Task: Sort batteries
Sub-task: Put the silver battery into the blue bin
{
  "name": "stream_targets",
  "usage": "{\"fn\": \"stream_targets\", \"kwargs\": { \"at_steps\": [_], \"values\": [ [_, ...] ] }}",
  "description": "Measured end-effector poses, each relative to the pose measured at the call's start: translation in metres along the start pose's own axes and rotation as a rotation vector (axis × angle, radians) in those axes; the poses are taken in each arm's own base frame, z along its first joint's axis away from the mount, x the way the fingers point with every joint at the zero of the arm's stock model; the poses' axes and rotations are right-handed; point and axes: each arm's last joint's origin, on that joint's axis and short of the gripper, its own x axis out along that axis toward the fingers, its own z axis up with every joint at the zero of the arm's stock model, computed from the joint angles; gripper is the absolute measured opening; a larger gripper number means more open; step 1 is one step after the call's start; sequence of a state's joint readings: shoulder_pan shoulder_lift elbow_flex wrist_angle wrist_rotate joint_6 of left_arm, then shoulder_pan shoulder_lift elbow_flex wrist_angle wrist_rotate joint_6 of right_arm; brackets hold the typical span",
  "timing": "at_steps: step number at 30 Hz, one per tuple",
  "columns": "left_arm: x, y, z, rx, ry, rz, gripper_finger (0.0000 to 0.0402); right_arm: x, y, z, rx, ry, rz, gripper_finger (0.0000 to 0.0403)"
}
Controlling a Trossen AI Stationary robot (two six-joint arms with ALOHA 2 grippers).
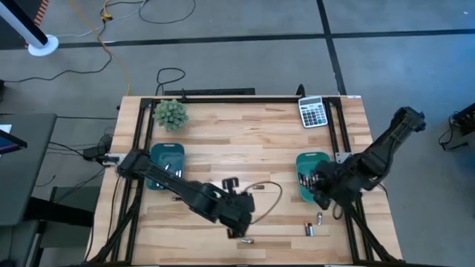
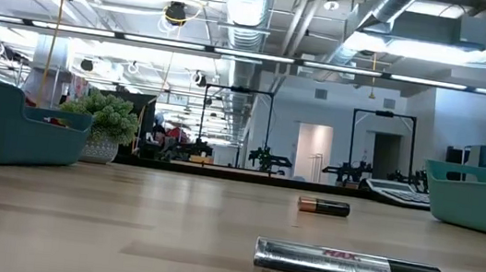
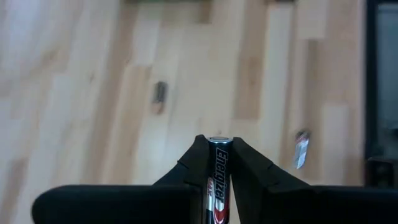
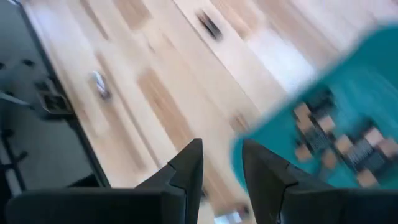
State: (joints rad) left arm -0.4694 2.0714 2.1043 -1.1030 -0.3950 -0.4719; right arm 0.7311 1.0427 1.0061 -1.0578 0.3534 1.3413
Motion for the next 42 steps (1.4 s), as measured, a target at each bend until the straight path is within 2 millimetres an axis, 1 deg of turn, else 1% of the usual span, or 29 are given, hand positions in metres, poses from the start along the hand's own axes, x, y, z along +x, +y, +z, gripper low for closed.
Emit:
{"fn": "stream_targets", "kwargs": {
  "at_steps": [4,8,12,15,18,22,27,31,35,38,42],
  "values": [
    [-0.014,0.015,-0.017,0.004,0.060,0.044,0.0037,0.013,0.010,0.020,-0.025,-0.069,0.041,0.0127],
    [-0.032,0.037,-0.043,-0.073,0.064,0.055,0.0037,0.033,0.018,0.037,-0.074,-0.099,0.037,0.0127],
    [-0.040,0.058,-0.078,-0.169,0.039,0.042,0.0037,0.061,0.029,0.052,-0.135,-0.072,0.075,0.0127],
    [-0.053,0.077,-0.103,-0.257,-0.013,0.006,0.0037,0.085,0.036,0.063,-0.201,-0.059,0.100,0.0127],
    [-0.061,0.096,-0.132,-0.320,-0.018,0.003,0.0037,0.108,0.040,0.073,-0.251,-0.026,0.058,0.0127],
    [-0.068,0.119,-0.170,-0.402,-0.010,0.010,0.0037,0.132,0.047,0.091,-0.313,0.017,0.026,0.0127],
    [-0.067,0.146,-0.215,-0.517,0.015,0.024,0.0037,0.157,0.053,0.114,-0.377,0.096,-0.034,0.0127],
    [-0.066,0.164,-0.242,-0.592,0.058,0.022,0.0037,0.175,0.051,0.127,-0.454,0.186,-0.121,0.0127],
    [-0.064,0.178,-0.261,-0.623,0.088,0.044,0.0037,0.199,0.045,0.130,-0.497,0.276,-0.190,0.0127],
    [-0.063,0.186,-0.273,-0.636,0.110,0.077,0.0037,0.215,0.042,0.131,-0.494,0.307,-0.215,0.0127],
    [-0.063,0.193,-0.287,-0.657,0.139,0.083,0.0037,0.229,0.041,0.128,-0.499,0.350,-0.221,0.0127]
  ]
}}
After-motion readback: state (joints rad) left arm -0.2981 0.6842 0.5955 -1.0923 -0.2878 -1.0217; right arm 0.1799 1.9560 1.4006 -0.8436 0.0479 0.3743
